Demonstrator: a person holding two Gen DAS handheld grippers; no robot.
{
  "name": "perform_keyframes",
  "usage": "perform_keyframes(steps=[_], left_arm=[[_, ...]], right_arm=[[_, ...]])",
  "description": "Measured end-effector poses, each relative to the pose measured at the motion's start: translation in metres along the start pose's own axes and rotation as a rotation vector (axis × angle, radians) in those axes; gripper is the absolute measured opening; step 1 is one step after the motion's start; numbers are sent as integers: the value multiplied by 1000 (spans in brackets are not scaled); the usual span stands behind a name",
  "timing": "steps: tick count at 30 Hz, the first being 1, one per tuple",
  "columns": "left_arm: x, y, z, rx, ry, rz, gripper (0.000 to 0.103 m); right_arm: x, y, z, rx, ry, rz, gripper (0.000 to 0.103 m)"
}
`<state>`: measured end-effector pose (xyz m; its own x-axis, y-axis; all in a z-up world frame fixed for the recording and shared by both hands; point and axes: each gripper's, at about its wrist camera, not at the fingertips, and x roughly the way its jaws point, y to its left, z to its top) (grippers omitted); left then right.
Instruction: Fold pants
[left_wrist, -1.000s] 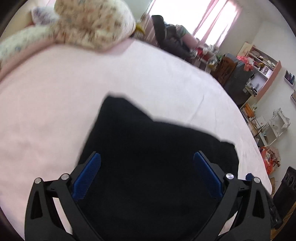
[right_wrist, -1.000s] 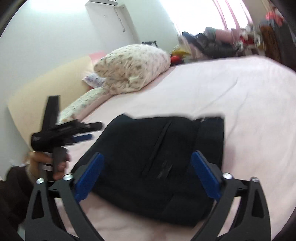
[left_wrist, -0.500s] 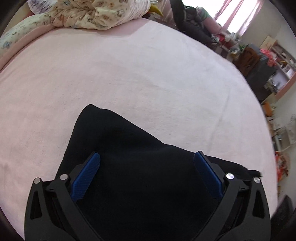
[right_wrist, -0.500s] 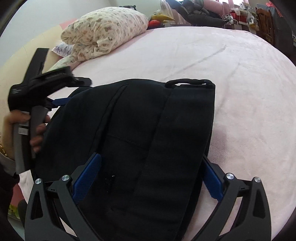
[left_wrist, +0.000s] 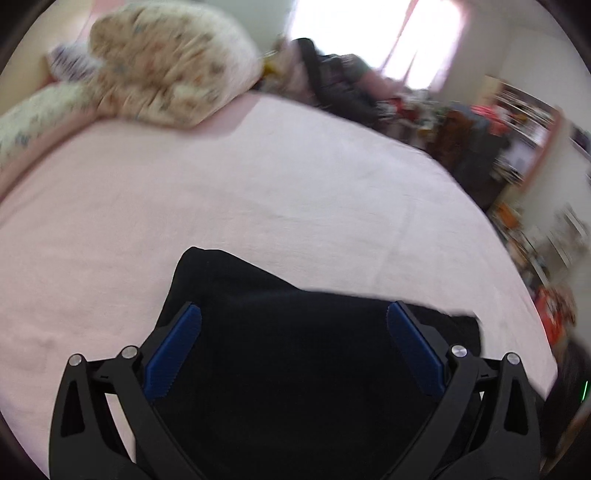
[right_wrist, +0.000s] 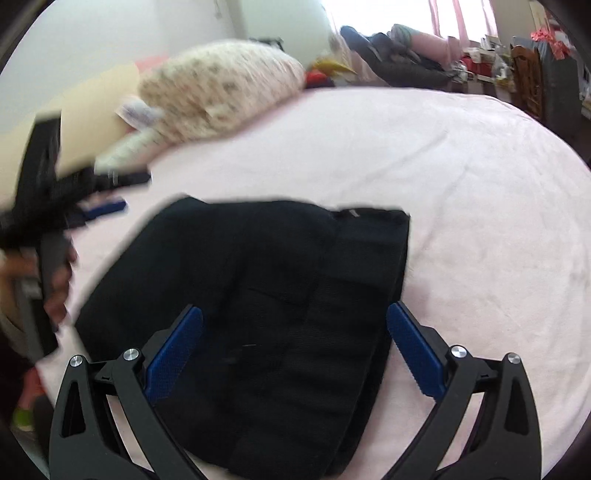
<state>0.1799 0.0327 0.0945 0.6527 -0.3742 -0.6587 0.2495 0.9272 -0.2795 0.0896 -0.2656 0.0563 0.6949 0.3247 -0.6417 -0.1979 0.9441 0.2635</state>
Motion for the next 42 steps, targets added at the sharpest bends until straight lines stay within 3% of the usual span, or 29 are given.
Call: perform_keyframes(steps=[2, 4, 8, 12, 15, 17, 21, 25, 27, 30, 33, 34, 35, 38, 40, 42], left_arm=[[-20, -8, -19, 66, -11, -25, 101], [-33, -8, -42, 102, -1, -48, 101], [-29, -4, -72, 78, 52, -65, 101], [2, 14, -101, 20, 134, -49, 101], [14, 9, -107, 69, 92, 31, 101], [18, 5, -103, 73, 87, 61, 101], [9, 6, -99, 83, 92, 36, 101], [-19, 13, -79, 92, 3, -5, 101], [-19, 18, -60, 69, -19, -27, 101], [-4, 25, -22, -28, 9, -149, 101], [26, 21, 11, -119, 71, -361, 101], [36, 20, 16, -143, 91, -397, 101], [58, 19, 22, -191, 138, -402, 101], [109, 34, 21, -301, 224, -283, 101], [112, 41, 20, -362, 199, -284, 101], [97, 39, 22, -358, 177, -303, 101]], right_arm=[[-17, 6, -2, 5, -8, 136, 102], [-24, 18, -9, -21, 27, 217, 102], [-17, 42, -26, -112, 108, 150, 102], [1, 48, -42, -155, 157, 69, 102], [17, 54, -49, -208, 144, 18, 102], [17, 56, -50, -224, 139, -1, 102], [9, 54, -47, -220, 135, 19, 102], [-24, 39, -27, -145, 4, 103, 102], [-24, 22, -14, -30, -3, 202, 102], [4, 9, -12, 102, 112, 270, 102], [14, 16, -14, 60, 134, 217, 102], [13, 18, -15, 43, 141, 204, 102], [13, 20, -16, 28, 142, 197, 102], [13, 23, -17, -4, 137, 201, 102], [11, 21, -16, -8, 135, 213, 102], [5, 16, -12, 21, 129, 235, 102]])
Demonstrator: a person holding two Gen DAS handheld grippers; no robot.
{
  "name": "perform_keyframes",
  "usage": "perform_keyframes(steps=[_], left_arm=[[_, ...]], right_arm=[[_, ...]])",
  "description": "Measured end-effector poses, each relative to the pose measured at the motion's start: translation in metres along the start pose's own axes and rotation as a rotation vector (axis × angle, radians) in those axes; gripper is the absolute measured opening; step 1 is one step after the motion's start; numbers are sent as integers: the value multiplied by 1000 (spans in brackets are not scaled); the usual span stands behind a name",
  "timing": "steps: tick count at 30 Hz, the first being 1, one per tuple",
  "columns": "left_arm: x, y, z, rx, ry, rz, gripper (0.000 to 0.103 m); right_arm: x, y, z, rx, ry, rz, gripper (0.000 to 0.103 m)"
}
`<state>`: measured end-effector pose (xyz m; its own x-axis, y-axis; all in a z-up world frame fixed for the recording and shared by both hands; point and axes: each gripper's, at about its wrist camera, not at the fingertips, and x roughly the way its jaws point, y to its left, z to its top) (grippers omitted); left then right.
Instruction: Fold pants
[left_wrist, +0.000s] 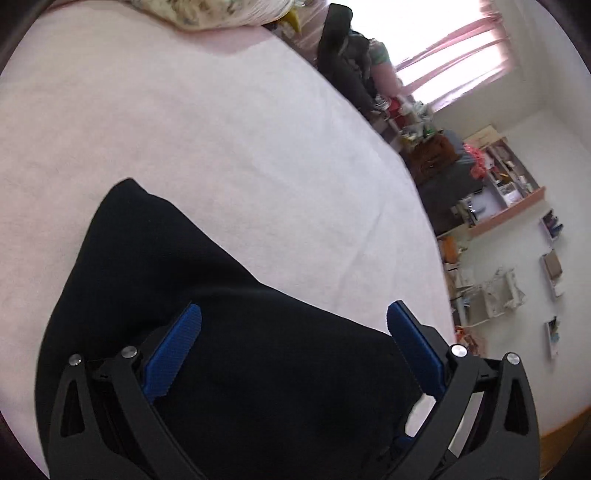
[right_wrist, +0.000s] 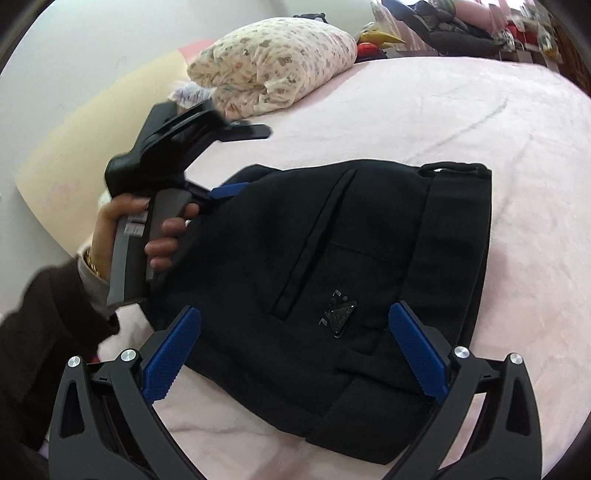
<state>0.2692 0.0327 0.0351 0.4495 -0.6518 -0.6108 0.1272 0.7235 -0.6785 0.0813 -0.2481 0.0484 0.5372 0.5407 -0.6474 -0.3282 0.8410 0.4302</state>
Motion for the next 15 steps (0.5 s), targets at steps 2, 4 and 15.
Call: perform_keyframes(steps=[2, 4, 15], left_arm=[[-26, -4, -8, 25, -4, 3, 101], [-60, -2, -16, 64, -29, 18, 101], [-100, 65, -20, 8, 185, 162, 101]], right_arm=[[-19, -10, 7, 51, -38, -21, 102], [-42, -26, 20, 110, -84, -4, 102], [6, -111, 23, 498, 224, 66, 102]])
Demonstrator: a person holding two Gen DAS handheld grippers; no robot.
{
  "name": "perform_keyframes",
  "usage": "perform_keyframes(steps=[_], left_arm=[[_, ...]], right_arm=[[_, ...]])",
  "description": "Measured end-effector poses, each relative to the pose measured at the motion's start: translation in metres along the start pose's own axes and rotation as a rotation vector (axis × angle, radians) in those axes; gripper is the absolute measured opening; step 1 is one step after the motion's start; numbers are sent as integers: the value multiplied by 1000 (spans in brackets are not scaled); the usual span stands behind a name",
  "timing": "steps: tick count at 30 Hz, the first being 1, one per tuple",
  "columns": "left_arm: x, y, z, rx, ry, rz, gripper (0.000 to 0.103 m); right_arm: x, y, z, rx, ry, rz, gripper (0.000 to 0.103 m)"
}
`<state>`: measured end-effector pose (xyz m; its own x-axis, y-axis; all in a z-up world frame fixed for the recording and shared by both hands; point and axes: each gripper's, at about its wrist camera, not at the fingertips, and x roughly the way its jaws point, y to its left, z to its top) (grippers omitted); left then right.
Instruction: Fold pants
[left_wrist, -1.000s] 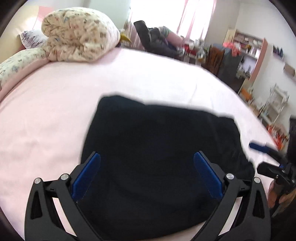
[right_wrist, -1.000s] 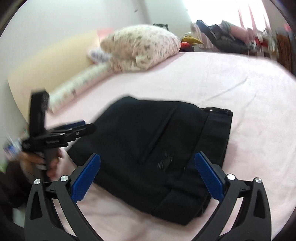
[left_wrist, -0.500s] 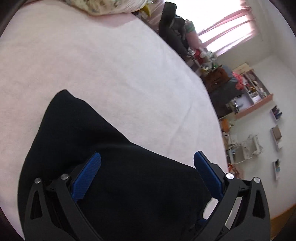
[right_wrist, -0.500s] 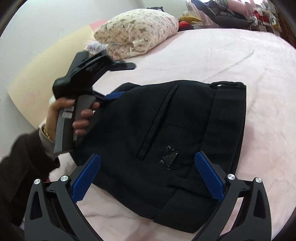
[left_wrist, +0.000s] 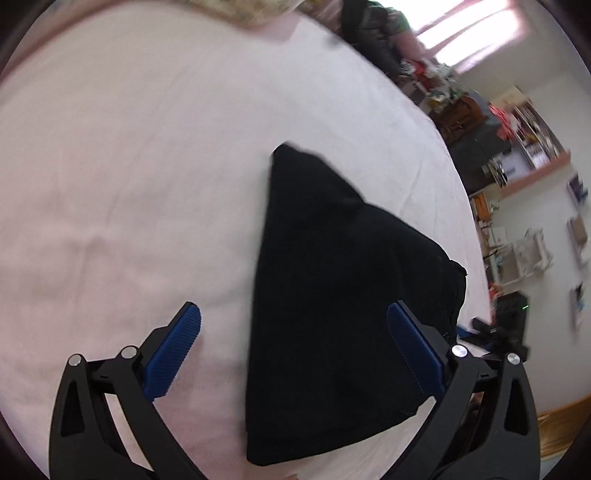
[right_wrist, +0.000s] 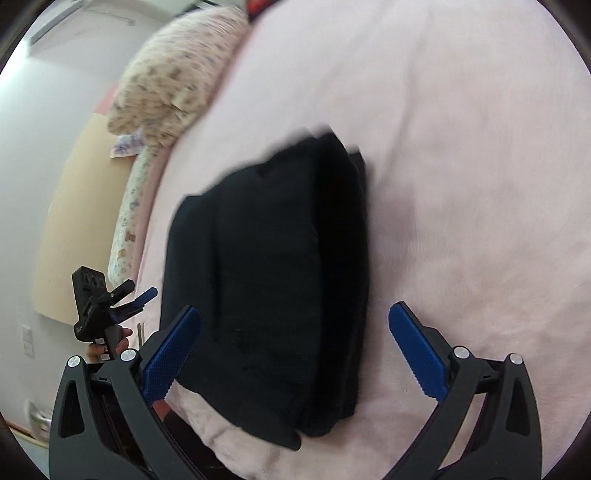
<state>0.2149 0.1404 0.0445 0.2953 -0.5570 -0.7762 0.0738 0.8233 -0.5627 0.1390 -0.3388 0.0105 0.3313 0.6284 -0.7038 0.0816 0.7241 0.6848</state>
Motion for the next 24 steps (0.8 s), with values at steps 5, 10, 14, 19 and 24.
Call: perform_keyframes(steps=[5, 10, 14, 19, 24], left_arm=[[25, 14, -7, -26, 91, 32, 101], [45, 4, -6, 8, 151, 78, 101], [54, -11, -7, 47, 219, 43, 101], [64, -20, -9, 69, 254, 27, 101], [62, -10, -6, 7, 249, -55, 101]], right_arm=[[8, 7, -5, -50, 21, -10, 102], [19, 14, -1, -99, 74, -3, 102], [29, 26, -5, -164, 109, -22, 102], [28, 6, 5, -85, 71, 178, 102], [27, 19, 0, -175, 53, 240, 102]])
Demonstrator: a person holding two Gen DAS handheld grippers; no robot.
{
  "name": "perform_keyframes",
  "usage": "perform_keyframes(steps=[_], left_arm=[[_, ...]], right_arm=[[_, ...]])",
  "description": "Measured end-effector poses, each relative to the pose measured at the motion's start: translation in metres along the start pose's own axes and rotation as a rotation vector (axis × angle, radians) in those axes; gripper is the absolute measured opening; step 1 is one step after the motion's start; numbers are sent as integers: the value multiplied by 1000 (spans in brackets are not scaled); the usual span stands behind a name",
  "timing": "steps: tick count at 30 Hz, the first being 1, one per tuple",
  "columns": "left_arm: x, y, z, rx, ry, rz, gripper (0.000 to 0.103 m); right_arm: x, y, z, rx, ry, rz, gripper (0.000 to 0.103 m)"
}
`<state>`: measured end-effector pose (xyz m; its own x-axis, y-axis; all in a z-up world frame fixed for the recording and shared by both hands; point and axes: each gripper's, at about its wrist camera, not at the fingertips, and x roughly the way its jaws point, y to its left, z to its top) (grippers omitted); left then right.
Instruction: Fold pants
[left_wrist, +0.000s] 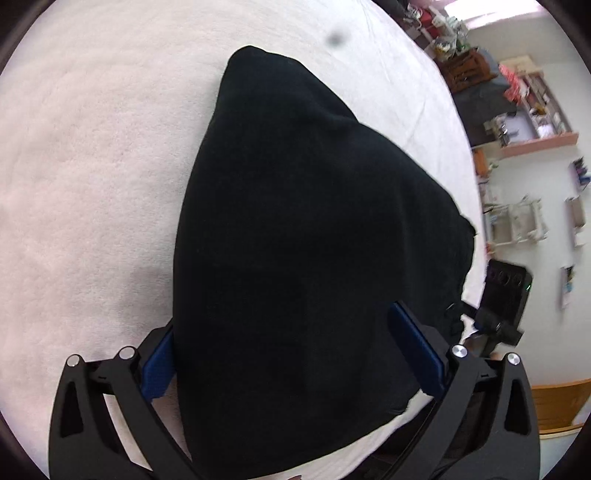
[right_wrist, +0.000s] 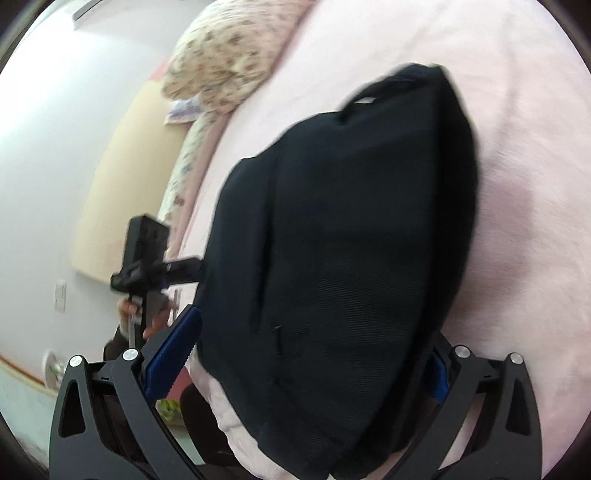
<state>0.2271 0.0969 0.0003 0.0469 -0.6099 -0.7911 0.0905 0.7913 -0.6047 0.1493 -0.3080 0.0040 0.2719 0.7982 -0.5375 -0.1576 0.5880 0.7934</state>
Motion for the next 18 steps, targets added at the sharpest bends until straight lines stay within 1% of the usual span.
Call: perform_keyframes(steps=[1, 2, 3, 4, 5, 8, 10, 11, 12, 14, 15, 18], left_arm=[[0, 3, 0, -7, 0, -13, 101], [-2, 7, 0, -19, -3, -33, 101], [-3, 10, 1, -29, -3, -47, 101], [-5, 14, 1, -36, -3, -56, 101], [-6, 17, 1, -47, -3, -68, 101], [-6, 18, 1, -61, -6, -87, 101], [-6, 18, 1, -58, -6, -87, 101], [-2, 13, 1, -54, -6, -84, 101], [0, 10, 1, -52, -4, -81, 101], [-2, 10, 1, -50, -2, -77, 101], [-3, 9, 1, -42, -6, -71, 101], [-4, 4, 3, -27, -27, -55, 101]], right_arm=[[0, -3, 1, 10, 0, 4, 102], [0, -8, 2, 33, -2, 14, 99], [0, -13, 2, 48, -4, 15, 91], [3, -15, 2, 51, -4, -7, 88], [4, -15, -2, 46, -7, -24, 86], [5, -11, -3, 32, -16, -49, 86], [3, -14, -4, 46, -23, -61, 77], [3, -18, -4, 61, -29, -71, 62], [2, -24, -4, 88, -32, -66, 53], [1, -30, -4, 135, -39, -19, 46], [0, -32, -5, 148, -42, -4, 44], [1, -32, -6, 151, -52, -2, 43]])
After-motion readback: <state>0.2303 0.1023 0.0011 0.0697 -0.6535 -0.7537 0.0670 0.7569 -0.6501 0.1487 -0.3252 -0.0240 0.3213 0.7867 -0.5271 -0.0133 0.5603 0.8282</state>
